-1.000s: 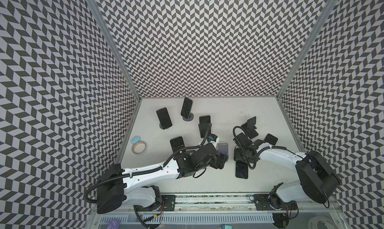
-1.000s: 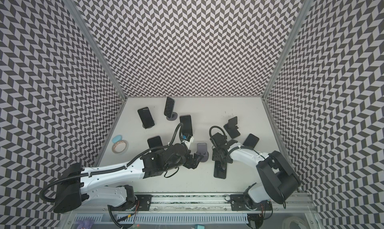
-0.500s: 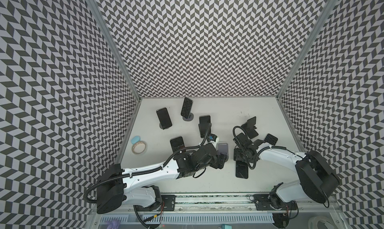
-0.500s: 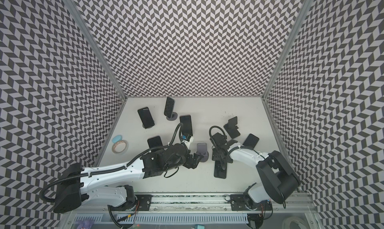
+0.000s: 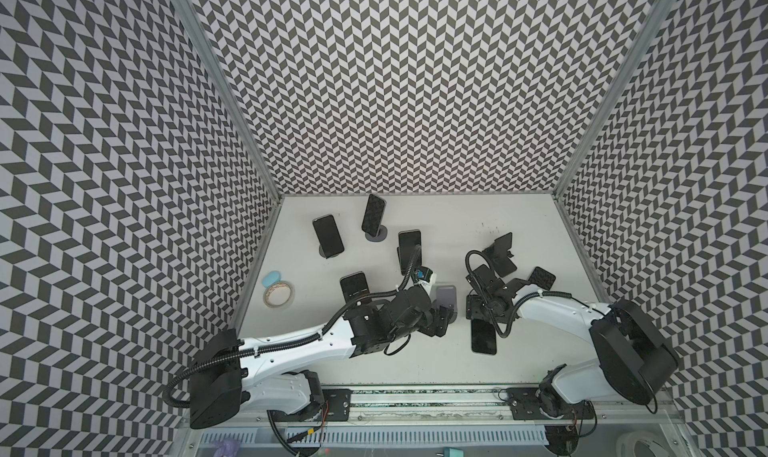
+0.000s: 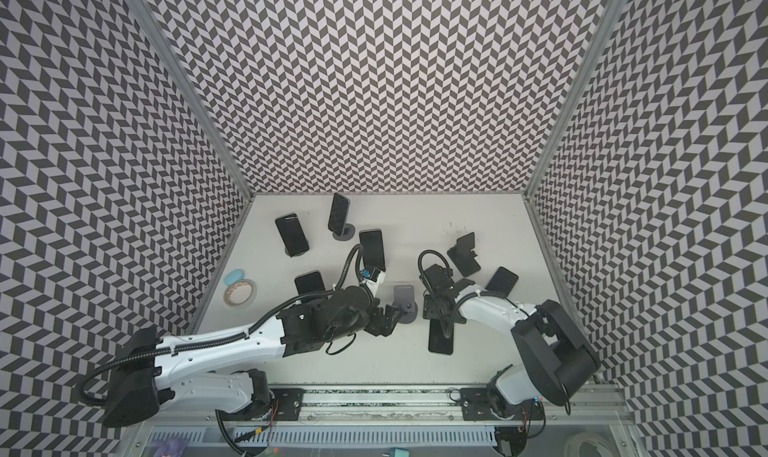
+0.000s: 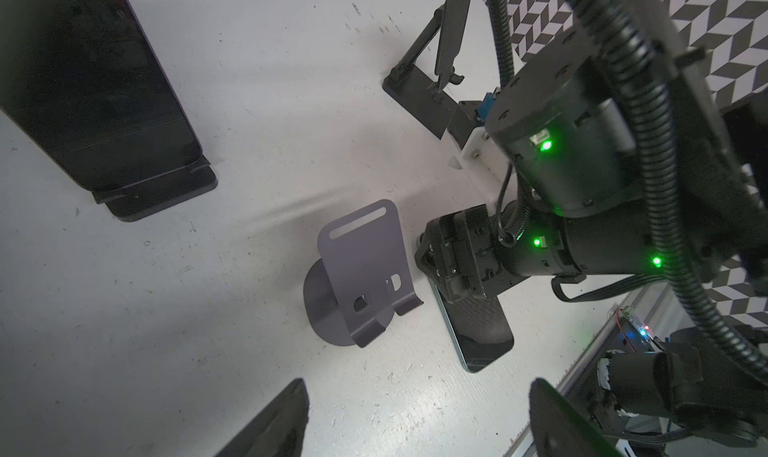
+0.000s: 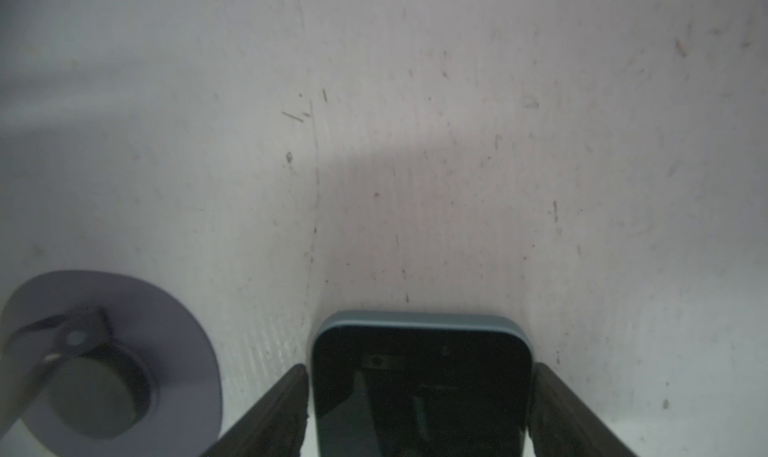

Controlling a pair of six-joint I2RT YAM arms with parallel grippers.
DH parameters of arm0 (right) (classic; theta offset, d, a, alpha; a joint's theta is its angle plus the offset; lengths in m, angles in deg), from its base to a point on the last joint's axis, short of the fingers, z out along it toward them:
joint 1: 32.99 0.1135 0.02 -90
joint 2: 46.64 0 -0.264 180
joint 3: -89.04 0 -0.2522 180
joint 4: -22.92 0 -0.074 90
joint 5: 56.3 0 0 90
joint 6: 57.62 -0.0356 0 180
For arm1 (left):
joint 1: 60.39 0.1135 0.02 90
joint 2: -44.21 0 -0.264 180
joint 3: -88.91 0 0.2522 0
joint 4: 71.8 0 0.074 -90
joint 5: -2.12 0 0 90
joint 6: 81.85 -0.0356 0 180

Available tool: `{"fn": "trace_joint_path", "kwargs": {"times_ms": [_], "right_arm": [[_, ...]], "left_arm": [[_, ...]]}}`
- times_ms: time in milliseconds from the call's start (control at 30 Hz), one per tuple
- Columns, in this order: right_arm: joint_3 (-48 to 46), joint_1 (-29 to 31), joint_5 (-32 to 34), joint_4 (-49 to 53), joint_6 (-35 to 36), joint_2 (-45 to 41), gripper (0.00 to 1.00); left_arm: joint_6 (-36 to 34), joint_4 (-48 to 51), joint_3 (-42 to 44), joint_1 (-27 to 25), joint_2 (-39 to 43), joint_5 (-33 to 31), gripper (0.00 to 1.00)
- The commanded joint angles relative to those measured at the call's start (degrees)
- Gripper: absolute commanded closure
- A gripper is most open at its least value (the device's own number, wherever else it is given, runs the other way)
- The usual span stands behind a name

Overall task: Remove the phone from the phone stand
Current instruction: 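Set the teal-edged phone flat on the table and open the right gripper, then raise the right gripper off the phone while the left arm advances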

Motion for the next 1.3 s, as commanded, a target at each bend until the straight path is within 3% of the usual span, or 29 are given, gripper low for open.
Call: {"fn": "trace_joint_path", "kwargs": {"times_ms": [0, 467, 733, 1033, 1267], "right_arm": [[-2.6, 0.1, -3.0, -0.1, -1.3, 1.3, 0.20], [5.7, 0.1, 3.5, 10.6, -1.7, -10.2, 0.20], [10.5, 3.0, 0.8, 13.6, -2.5, -18.1, 0.21], [17.8, 12.3, 3.1, 14.7, -6.1, -14.0, 0.19], [20.1, 15.9, 3.5, 12.6, -7.1, -8.4, 0.14]], "left_arm": [[1.4, 1.3, 0.6, -0.1, 1.5, -1.2, 0.16], [-0.7, 4.3, 0.4, -0.2, 5.9, -5.7, 0.16], [-1.8, 7.1, 0.4, 0.4, 8.0, -9.0, 0.15], [-1.4, 10.4, 0.9, 1.1, 9.3, -10.2, 0.13], [-0.5, 13.4, 1.4, 1.1, 10.8, -10.4, 0.10]]}}
